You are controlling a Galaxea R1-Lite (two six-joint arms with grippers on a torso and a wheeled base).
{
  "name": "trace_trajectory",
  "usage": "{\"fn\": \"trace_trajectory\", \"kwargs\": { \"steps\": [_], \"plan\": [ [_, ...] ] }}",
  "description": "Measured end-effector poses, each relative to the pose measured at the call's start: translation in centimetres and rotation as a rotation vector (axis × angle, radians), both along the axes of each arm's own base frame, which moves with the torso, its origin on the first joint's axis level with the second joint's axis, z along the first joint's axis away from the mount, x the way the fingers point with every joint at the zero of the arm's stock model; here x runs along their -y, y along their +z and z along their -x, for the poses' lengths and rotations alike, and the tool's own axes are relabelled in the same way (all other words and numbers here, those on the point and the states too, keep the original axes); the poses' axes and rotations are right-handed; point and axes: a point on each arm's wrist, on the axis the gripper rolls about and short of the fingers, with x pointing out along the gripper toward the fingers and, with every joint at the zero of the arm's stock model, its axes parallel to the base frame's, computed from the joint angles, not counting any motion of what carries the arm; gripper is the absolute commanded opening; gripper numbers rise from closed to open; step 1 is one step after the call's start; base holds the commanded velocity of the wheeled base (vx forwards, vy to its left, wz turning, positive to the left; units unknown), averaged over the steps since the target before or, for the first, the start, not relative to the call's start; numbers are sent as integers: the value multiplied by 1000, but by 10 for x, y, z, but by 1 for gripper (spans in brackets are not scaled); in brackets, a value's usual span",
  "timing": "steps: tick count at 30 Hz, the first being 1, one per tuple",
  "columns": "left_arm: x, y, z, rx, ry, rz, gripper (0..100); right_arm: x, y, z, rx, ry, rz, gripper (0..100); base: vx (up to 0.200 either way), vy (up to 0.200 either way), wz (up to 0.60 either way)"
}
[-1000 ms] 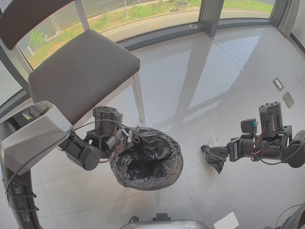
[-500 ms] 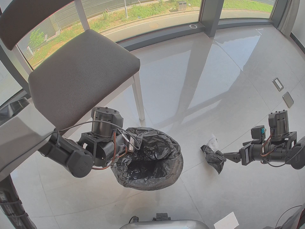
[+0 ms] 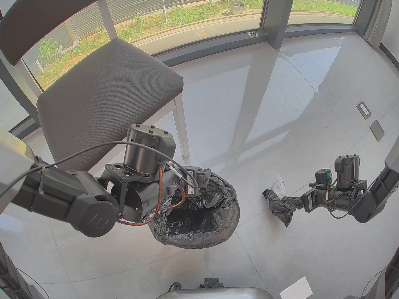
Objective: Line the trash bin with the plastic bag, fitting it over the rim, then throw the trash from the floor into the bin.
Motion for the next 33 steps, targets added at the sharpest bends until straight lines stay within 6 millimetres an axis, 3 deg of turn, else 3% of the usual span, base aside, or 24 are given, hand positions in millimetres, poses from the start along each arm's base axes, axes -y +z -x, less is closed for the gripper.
{"fn": "trace_trajectory", "kwargs": {
  "steps": [8, 19, 26, 33],
  "plan": [
    [7, 12, 11, 22, -21, 25, 100, 8, -50, -29, -34, 12, 57, 100, 0, 0, 0],
    [0, 18, 16, 35, 5, 34, 100, 13, -95, -68, -55, 5, 56, 100, 0, 0, 0],
    [-2, 18, 20, 11, 40, 39, 100, 21, -115, -83, -97, -4, -16, 100, 0, 0, 0],
    [-8, 21, 22, -29, 67, -13, 100, 22, -120, -93, -120, -19, -53, 100, 0, 0, 0]
  ]
}}
